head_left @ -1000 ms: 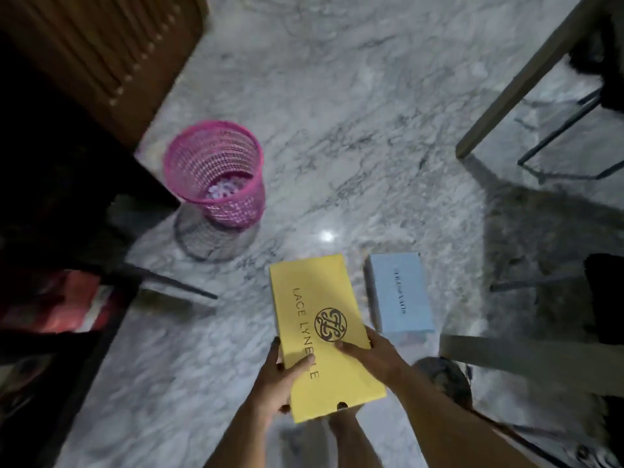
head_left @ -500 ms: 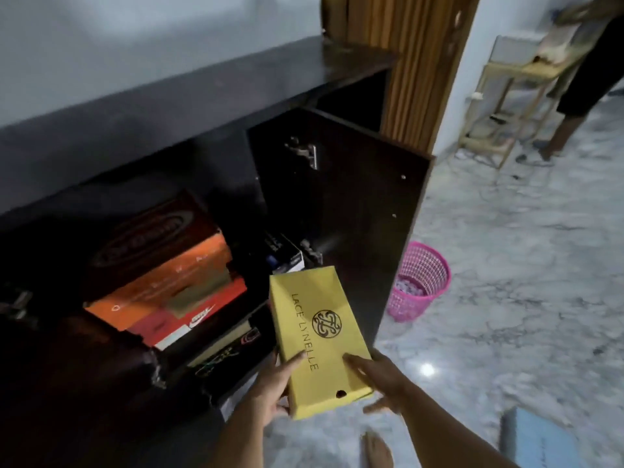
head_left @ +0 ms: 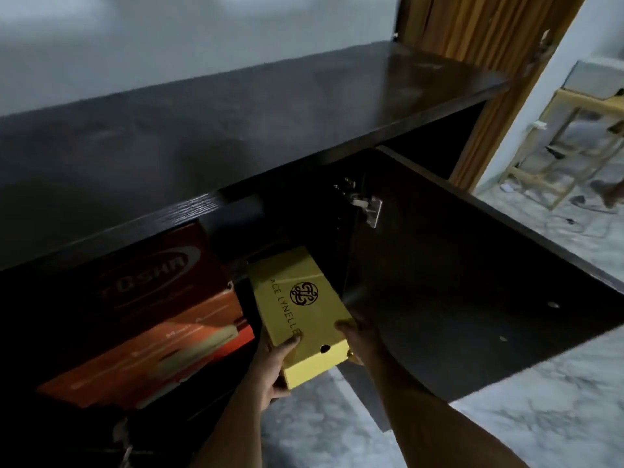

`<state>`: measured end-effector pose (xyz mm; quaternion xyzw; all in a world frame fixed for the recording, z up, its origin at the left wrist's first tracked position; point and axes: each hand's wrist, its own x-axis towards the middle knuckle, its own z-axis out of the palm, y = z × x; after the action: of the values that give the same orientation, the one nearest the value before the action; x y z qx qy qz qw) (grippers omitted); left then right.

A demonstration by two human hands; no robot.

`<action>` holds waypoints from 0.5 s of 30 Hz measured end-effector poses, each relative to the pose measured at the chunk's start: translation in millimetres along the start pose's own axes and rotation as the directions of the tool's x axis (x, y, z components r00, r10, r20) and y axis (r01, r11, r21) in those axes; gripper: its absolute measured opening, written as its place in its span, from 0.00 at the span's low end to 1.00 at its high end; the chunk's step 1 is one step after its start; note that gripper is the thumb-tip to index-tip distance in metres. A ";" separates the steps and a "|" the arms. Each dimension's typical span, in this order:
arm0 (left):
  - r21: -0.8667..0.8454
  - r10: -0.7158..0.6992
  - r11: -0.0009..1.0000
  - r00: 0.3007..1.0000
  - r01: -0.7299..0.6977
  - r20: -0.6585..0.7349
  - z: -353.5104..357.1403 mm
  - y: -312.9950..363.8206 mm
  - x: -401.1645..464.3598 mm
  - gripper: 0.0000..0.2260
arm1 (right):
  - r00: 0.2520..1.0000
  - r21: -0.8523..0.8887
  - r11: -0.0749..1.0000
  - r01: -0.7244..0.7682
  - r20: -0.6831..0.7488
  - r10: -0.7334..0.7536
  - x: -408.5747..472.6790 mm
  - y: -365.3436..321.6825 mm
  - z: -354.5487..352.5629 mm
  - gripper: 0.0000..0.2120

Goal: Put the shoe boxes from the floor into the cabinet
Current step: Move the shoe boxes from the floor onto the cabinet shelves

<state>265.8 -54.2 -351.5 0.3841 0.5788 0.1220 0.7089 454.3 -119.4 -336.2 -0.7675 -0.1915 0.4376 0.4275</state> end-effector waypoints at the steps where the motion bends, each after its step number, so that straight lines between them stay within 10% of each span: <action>1: -0.058 0.020 0.998 1.000 -0.022 -0.022 1.0 8.1 17.5 0.38 | 0.999 -0.006 1.000 0.003 -0.032 -0.004 20.9 -6.5 6.9 0.11; 8: -0.255 0.121 0.955 0.983 -0.153 -0.138 19.6 56.5 80.2 0.28 | 0.986 0.169 0.983 -0.067 -0.137 0.091 101.6 -50.3 49.0 0.29; 15: -0.041 0.145 0.986 0.955 -0.161 -0.259 19.8 51.8 63.3 0.24 | 0.976 0.110 0.990 -0.087 -0.191 0.108 78.2 -41.5 48.4 0.33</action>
<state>316.9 11.9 -361.3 0.3870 0.6297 0.2427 0.6283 459.6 -20.3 -354.0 -0.7928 -0.0879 0.3892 0.4607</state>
